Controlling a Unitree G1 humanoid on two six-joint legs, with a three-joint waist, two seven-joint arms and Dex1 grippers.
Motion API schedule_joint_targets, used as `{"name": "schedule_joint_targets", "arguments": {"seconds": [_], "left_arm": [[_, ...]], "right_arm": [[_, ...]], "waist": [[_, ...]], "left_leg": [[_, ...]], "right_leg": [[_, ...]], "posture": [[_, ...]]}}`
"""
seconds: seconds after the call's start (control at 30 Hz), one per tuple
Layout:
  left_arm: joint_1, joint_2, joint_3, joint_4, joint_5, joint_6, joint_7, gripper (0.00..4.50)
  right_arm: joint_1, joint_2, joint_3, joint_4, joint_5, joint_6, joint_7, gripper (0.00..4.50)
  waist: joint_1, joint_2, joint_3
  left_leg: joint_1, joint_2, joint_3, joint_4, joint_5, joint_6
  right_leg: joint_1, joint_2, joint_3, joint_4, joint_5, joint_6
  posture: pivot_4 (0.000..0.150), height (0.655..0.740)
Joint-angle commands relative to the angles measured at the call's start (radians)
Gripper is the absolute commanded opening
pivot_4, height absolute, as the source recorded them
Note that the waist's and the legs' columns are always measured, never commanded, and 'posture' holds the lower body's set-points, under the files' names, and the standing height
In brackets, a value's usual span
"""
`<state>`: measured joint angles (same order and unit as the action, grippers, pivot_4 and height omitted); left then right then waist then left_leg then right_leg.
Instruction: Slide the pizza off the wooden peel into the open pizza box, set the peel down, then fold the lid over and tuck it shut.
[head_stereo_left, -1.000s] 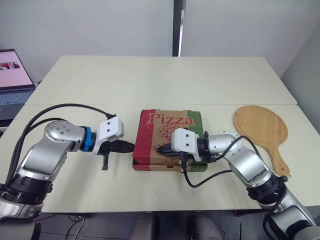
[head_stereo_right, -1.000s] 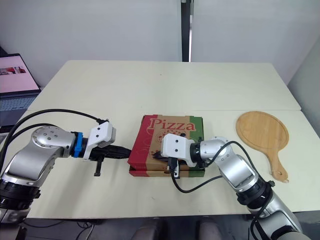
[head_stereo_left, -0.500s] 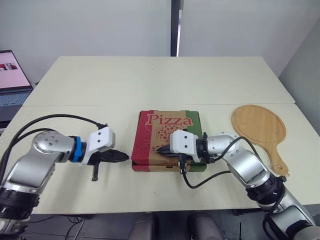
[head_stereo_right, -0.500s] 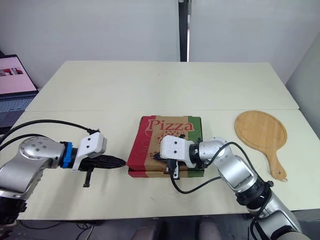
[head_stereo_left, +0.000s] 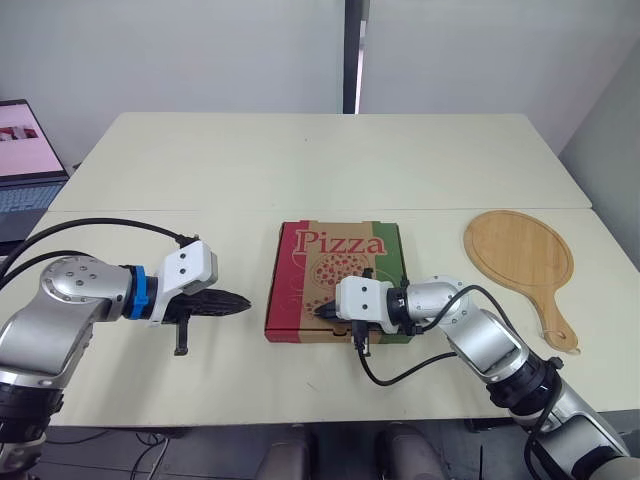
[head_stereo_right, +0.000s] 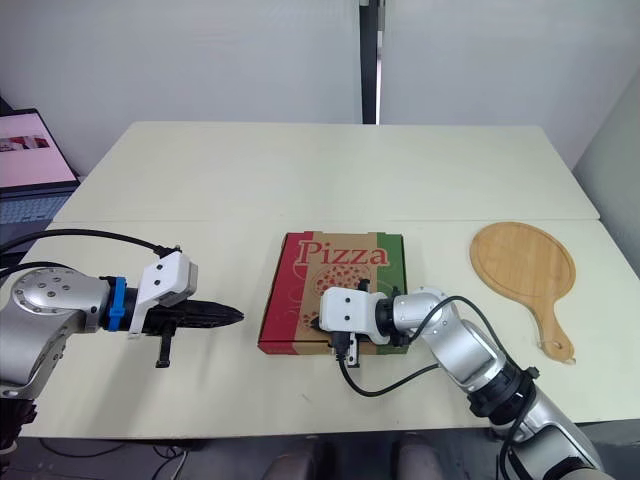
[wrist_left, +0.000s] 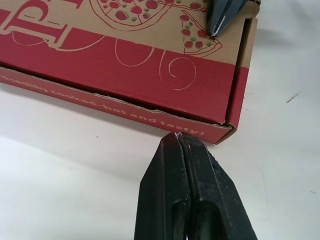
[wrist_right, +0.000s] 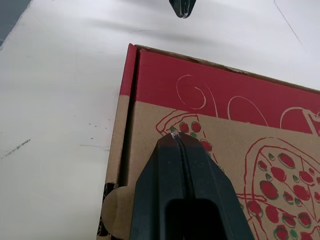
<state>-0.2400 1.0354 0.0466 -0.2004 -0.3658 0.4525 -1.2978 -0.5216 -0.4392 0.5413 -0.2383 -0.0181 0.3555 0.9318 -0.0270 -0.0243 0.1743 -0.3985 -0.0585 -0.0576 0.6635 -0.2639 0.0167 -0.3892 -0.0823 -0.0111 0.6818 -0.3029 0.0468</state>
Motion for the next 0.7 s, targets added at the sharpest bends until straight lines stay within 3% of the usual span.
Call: {"name": "schedule_joint_targets", "arguments": {"seconds": [0.03,0.27,0.43,0.57,0.7], "left_arm": [[-0.013,0.005,0.004,0.002,0.012,-0.024,0.01,0.0],[0.041,-0.041,0.078,-0.004,0.004,-0.013,0.117,0.0],[0.163,-0.095,0.283,0.0,-0.017,0.015,0.264,0.0],[0.325,-0.19,0.475,-0.016,-0.021,-0.019,0.363,0.0],[0.485,-0.288,0.578,-0.058,-0.017,-0.034,0.433,0.0]], "right_arm": [[0.015,-0.001,-0.032,-0.022,0.017,0.022,-0.002,0.01],[0.046,-0.017,-0.198,-0.19,0.123,0.119,-0.036,0.01],[0.169,-0.157,-0.391,-0.306,0.206,0.147,-0.009,0.01],[0.33,-0.278,-0.6,-0.276,0.217,0.084,-0.015,0.01],[0.485,-0.317,-0.768,-0.172,0.221,-0.07,-0.019,0.01]], "waist": [[0.0,0.0,0.0],[0.002,0.0,0.0],[0.005,0.0,0.0],[0.007,0.0,0.0],[0.01,-0.001,0.0]], "left_leg": [[0.0,0.0,0.0,0.0,0.0,0.0],[-0.001,0.0,0.0,0.0,0.0,0.0],[-0.001,0.0,-0.001,-0.001,0.0,0.0],[-0.001,0.0,0.0,-0.001,0.0,0.0],[-0.001,0.0,0.001,-0.002,-0.001,0.001]], "right_leg": [[0.0,0.0,0.0,0.0,0.0,0.0],[0.0,0.0,0.0,0.0,0.0,0.0],[0.0,-0.001,0.0,-0.001,0.0,0.0],[0.001,-0.002,0.0,-0.001,0.0,0.0],[0.001,-0.003,0.0,-0.003,0.0,0.0]], "posture": [[0.15,0.7281],[0.15,0.7281],[0.15,0.7281],[0.15,0.7281],[0.15,0.7281]]}}
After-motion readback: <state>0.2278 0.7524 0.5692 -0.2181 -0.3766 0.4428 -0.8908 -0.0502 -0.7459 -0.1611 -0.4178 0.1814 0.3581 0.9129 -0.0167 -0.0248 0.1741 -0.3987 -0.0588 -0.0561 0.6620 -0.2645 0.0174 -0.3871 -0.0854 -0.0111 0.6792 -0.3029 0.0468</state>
